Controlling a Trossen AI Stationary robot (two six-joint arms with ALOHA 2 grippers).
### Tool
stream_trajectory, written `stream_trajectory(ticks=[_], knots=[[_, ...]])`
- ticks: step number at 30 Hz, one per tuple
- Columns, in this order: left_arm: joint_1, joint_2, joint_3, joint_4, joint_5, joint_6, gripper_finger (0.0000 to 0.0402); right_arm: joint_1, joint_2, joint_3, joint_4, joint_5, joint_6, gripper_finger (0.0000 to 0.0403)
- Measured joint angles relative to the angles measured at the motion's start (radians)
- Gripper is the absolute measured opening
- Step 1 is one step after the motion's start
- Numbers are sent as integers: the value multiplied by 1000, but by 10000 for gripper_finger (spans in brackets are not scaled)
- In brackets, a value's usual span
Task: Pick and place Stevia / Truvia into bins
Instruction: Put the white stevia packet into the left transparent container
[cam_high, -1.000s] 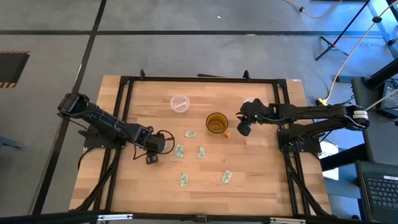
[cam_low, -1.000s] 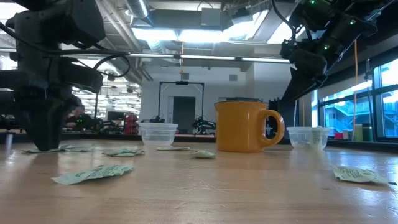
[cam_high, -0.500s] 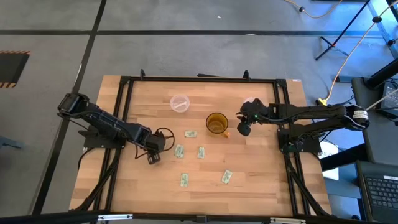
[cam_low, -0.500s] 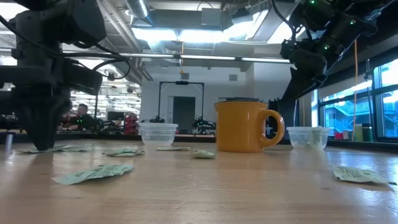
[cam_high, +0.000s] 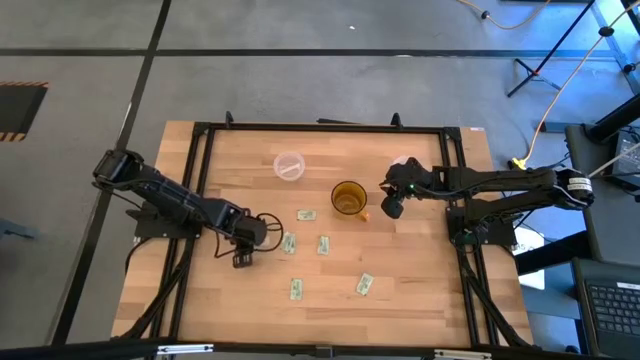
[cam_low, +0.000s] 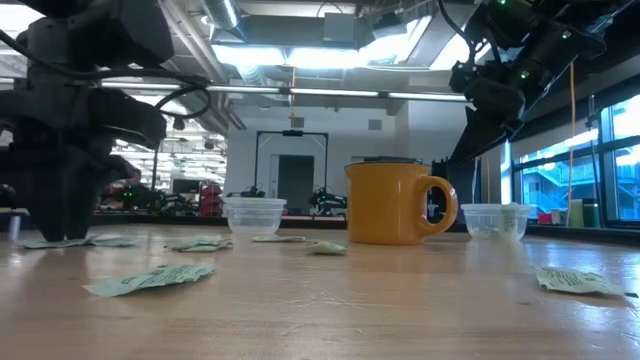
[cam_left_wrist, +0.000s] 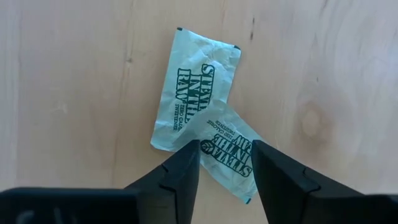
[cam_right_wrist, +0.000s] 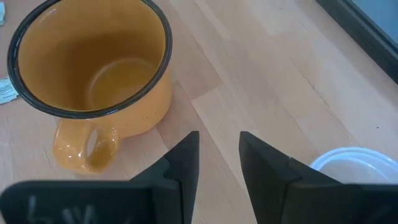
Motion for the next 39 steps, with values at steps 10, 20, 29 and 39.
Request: stream_trajectory(ticks=[10, 20, 29, 39], knots=[[-8, 0, 0, -3, -44, 111, 143, 0, 0, 0, 1, 0, 9, 117], [-45, 1, 42, -100, -171, 94, 143, -1, 0, 0, 22, 0, 8, 117], [-52, 51, 46, -100, -167, -24, 143, -1, 0, 0, 25, 0, 6, 117], [-52, 59, 47, -99, -157, -51, 138, -1, 0, 0, 23, 0, 3, 117]])
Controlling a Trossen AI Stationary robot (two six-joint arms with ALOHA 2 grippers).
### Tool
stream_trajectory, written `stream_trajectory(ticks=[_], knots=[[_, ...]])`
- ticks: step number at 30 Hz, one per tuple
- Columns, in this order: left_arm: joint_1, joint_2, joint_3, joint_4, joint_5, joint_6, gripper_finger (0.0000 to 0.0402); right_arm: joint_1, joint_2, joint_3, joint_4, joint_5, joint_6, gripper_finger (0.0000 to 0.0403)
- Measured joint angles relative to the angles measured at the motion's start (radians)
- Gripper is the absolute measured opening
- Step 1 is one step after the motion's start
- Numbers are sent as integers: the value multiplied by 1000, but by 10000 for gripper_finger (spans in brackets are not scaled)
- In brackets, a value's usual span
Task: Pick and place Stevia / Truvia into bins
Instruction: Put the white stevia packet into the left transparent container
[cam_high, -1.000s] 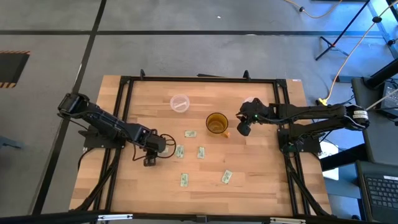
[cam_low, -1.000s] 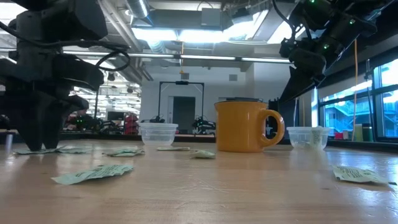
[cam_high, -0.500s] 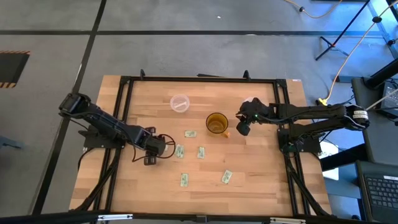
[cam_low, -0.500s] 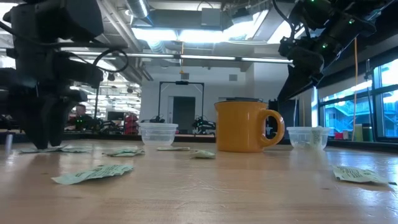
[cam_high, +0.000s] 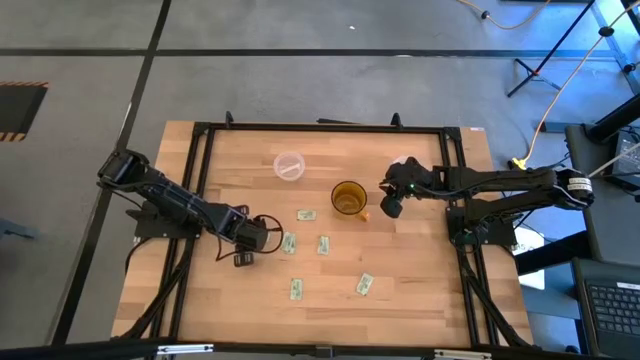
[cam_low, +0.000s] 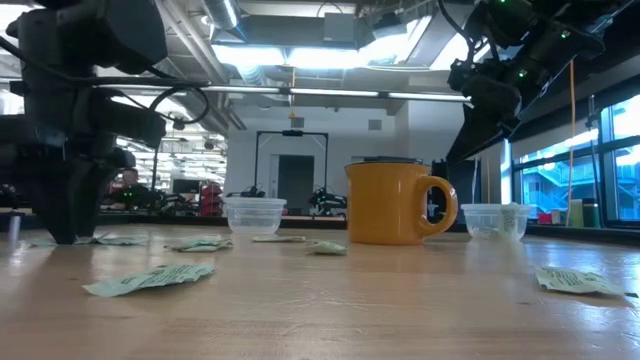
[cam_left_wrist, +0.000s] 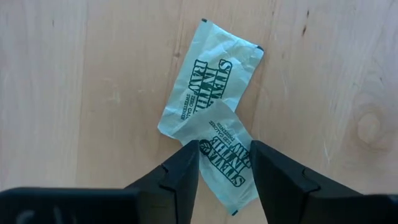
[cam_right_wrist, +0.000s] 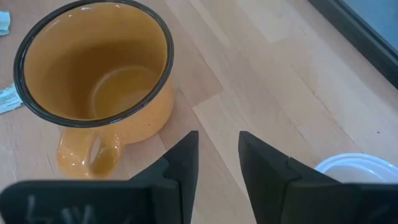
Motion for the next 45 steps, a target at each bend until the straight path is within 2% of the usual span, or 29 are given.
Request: stream_trajectory(ticks=[12, 21, 30, 38, 45], knots=[[0, 1, -1, 2, 36, 0, 78, 0, 0, 0, -1, 0, -8, 117], [0, -4, -1, -9, 62, 0, 57, 0, 0, 0, -2, 0, -19, 117], [0, -22, -4, -42, 101, 8, 86, 0, 0, 0, -5, 0, -19, 117], [0, -23, -3, -65, 119, -70, 118, 0, 0, 0, -9, 0, -20, 117], [0, -24, -2, -84, 151, -139, 125, 0, 0, 0, -9, 0, -22, 117]])
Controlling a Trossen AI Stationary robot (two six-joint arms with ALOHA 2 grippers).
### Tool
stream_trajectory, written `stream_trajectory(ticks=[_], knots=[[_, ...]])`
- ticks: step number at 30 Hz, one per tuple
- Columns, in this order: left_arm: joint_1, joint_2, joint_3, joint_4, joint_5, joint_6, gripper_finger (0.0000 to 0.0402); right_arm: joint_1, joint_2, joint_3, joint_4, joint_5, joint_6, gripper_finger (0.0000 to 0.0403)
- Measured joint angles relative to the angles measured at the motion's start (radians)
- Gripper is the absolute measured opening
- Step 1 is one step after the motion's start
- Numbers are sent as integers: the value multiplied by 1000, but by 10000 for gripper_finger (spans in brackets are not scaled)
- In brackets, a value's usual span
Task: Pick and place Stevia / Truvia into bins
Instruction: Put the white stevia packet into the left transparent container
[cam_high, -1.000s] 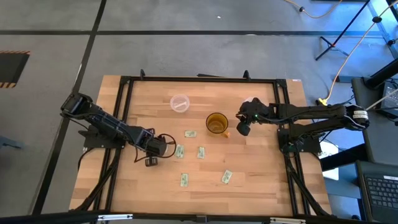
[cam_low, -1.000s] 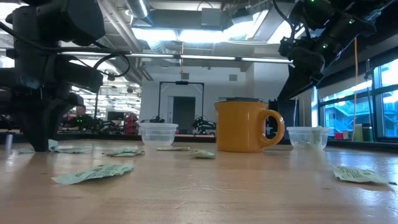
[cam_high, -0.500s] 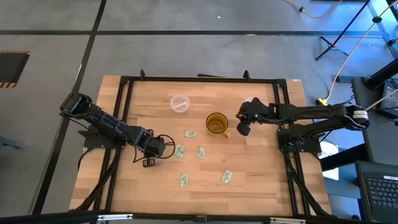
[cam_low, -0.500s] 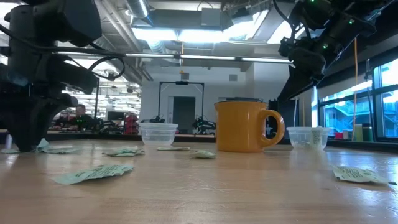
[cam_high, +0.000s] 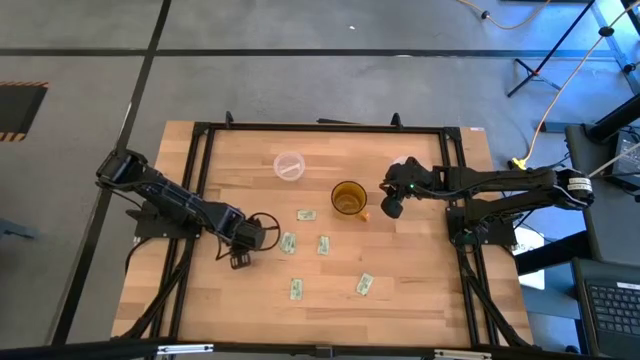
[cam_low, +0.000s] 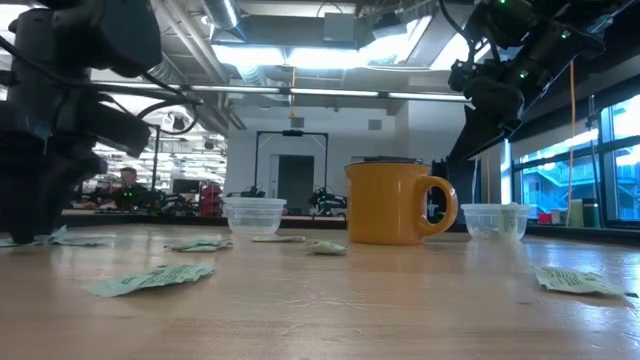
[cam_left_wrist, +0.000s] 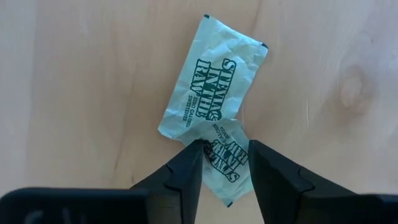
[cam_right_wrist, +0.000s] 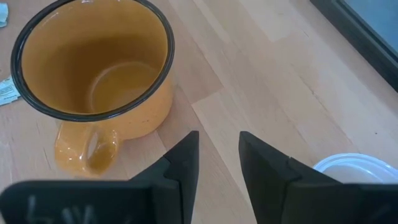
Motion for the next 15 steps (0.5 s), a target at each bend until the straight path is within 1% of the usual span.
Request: stream_trajectory(ticks=[6, 15], knots=[[-1, -10, -2, -27, 39, -40, 125, 0, 0, 0, 0, 0, 0, 117], [-1, -67, -3, -30, -9, -46, 126, 0, 0, 0, 1, 0, 0, 117]])
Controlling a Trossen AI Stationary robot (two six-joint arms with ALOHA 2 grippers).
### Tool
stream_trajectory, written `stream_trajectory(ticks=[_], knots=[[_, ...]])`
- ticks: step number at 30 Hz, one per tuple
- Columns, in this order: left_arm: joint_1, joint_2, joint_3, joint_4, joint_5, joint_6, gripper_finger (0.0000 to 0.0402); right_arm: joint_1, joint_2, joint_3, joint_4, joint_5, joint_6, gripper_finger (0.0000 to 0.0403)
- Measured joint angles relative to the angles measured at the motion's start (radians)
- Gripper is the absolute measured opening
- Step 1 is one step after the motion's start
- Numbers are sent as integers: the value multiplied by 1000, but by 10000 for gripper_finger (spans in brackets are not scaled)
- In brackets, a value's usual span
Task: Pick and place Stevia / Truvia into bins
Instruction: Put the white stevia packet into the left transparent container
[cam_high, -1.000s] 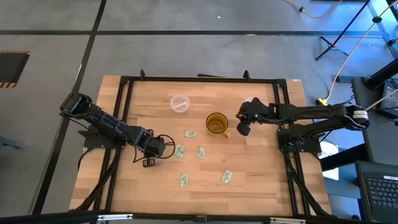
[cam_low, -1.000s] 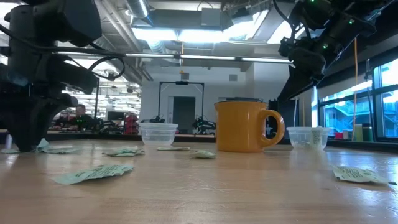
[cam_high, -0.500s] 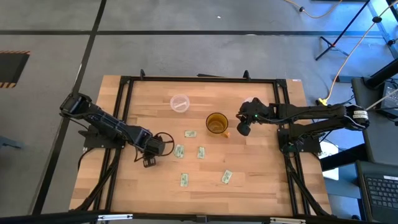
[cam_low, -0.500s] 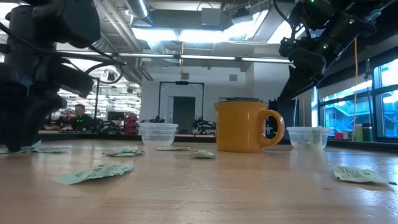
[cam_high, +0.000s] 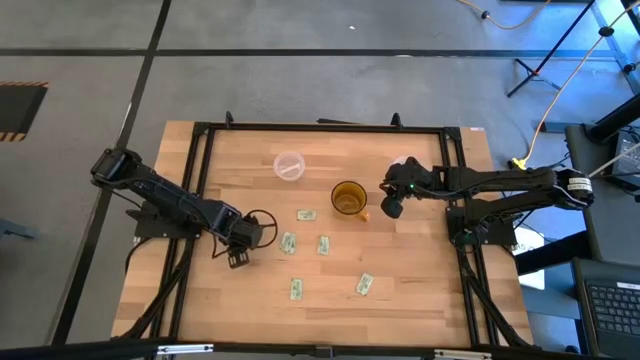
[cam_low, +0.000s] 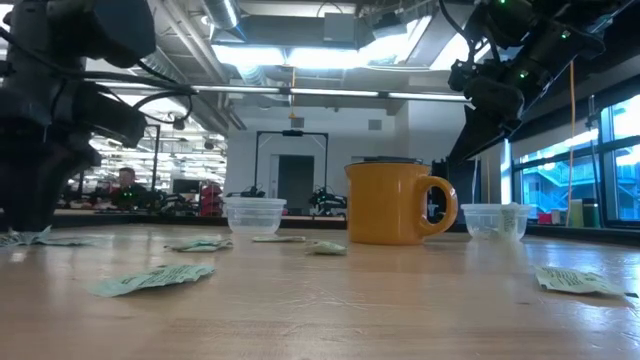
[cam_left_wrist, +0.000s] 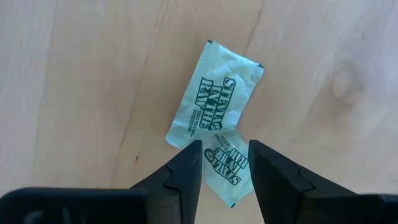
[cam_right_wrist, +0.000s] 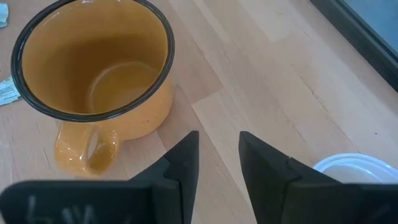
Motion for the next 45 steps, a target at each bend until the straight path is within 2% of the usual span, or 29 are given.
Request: stream_trajectory(ticks=[6, 16, 21, 29, 45], knots=[[-27, 10, 0, 2, 0, -10, 126, 0, 0, 0, 0, 0, 0, 117], [-141, 9, 1, 2, 7, -191, 120, 0, 0, 0, 0, 8, -21, 117], [-187, 22, 2, 3, -35, -269, 110, 0, 0, 0, 0, 40, -26, 117], [-215, 84, 3, -1, -62, -287, 85, 0, 0, 0, 1, 41, -26, 117], [-215, 88, 16, -13, -48, -287, 9, 0, 0, 0, 1, 41, -29, 117]])
